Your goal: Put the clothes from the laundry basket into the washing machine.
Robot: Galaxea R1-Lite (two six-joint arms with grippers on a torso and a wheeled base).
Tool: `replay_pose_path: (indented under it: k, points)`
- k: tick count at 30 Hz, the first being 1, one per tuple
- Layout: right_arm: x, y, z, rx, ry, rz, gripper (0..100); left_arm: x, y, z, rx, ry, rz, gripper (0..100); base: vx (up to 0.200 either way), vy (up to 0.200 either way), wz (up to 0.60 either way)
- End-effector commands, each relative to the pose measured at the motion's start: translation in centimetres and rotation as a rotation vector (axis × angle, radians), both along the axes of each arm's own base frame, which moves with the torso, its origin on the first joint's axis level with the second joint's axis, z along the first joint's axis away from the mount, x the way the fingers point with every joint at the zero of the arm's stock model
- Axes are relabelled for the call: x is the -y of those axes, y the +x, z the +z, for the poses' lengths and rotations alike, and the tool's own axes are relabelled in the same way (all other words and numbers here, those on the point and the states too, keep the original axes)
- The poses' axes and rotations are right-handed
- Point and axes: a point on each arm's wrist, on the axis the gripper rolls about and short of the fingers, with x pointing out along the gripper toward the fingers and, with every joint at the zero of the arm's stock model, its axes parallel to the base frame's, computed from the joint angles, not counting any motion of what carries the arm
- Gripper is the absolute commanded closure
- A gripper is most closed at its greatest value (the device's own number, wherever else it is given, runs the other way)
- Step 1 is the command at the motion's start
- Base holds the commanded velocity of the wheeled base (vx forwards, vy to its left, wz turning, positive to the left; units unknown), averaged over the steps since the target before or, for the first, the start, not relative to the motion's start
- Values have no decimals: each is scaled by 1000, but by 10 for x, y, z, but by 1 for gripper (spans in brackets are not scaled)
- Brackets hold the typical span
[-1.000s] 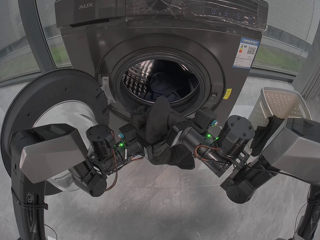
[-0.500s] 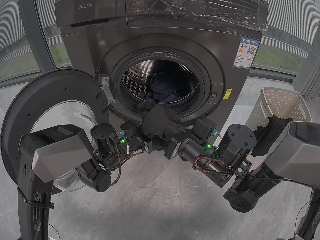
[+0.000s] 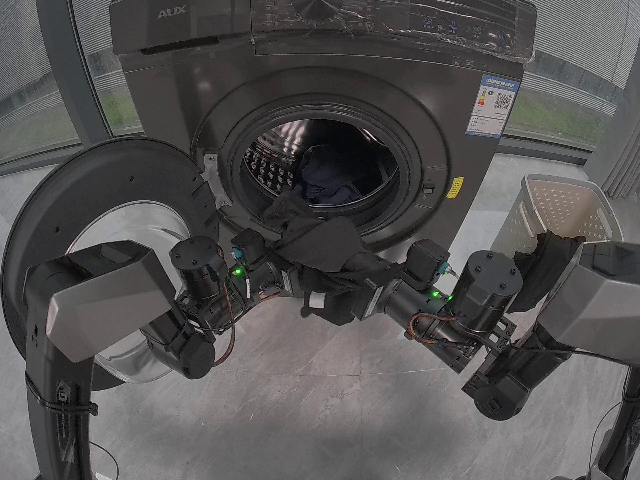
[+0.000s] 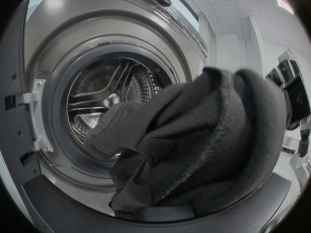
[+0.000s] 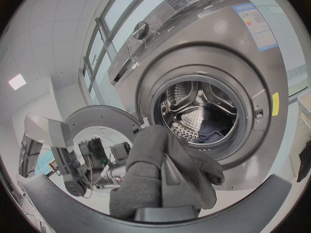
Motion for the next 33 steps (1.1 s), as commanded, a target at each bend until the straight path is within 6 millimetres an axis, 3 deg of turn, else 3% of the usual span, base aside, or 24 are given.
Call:
replay_pose_path:
  k: [1, 6, 7, 10, 12, 16, 17, 18, 21, 27, 33]
  points:
    - [11, 2, -10, -37, -28, -24, 100, -2, -11, 23, 34, -25, -4, 100, 0, 0, 0]
    - [11, 4, -11, -36, -27, -29, 100, -5, -21, 29, 28, -20, -7, 100, 0, 0, 0]
    - [10, 3, -11, -37, -28, -26, 0, -5, -23, 31, 28, -20, -10, 100, 0, 0, 0]
    - [9, -1, -10, -38, -27, -17, 0, -7, -29, 34, 24, -20, -13, 100, 0, 0, 0]
    - [16, -13, -17, -70, -70, -9, 0, -9, -43, 37, -2, -19, -24, 100, 0, 0, 0]
    - [37, -58, -37, -167, -216, 54, 0, -15, -73, 39, -60, -4, -52, 100, 0, 0, 0]
    - [37, -58, -37, -167, -216, 54, 0, -15, -73, 39, -60, -4, -52, 100, 0, 0, 0]
    - [49, -82, -52, -234, -302, 110, 0, -18, -89, 42, -76, 3, -69, 100, 0, 0, 0]
    - [59, -100, -64, -300, -366, 146, 0, -21, -109, 45, -95, 14, -91, 100, 0, 0, 0]
    - [77, -112, -58, -295, -390, 133, 0, -27, -152, 46, -142, 42, -152, 100, 0, 0, 0]
    - [86, -91, -39, -228, -306, 52, 0, -35, -160, 50, -135, 38, -141, 100, 0, 0, 0]
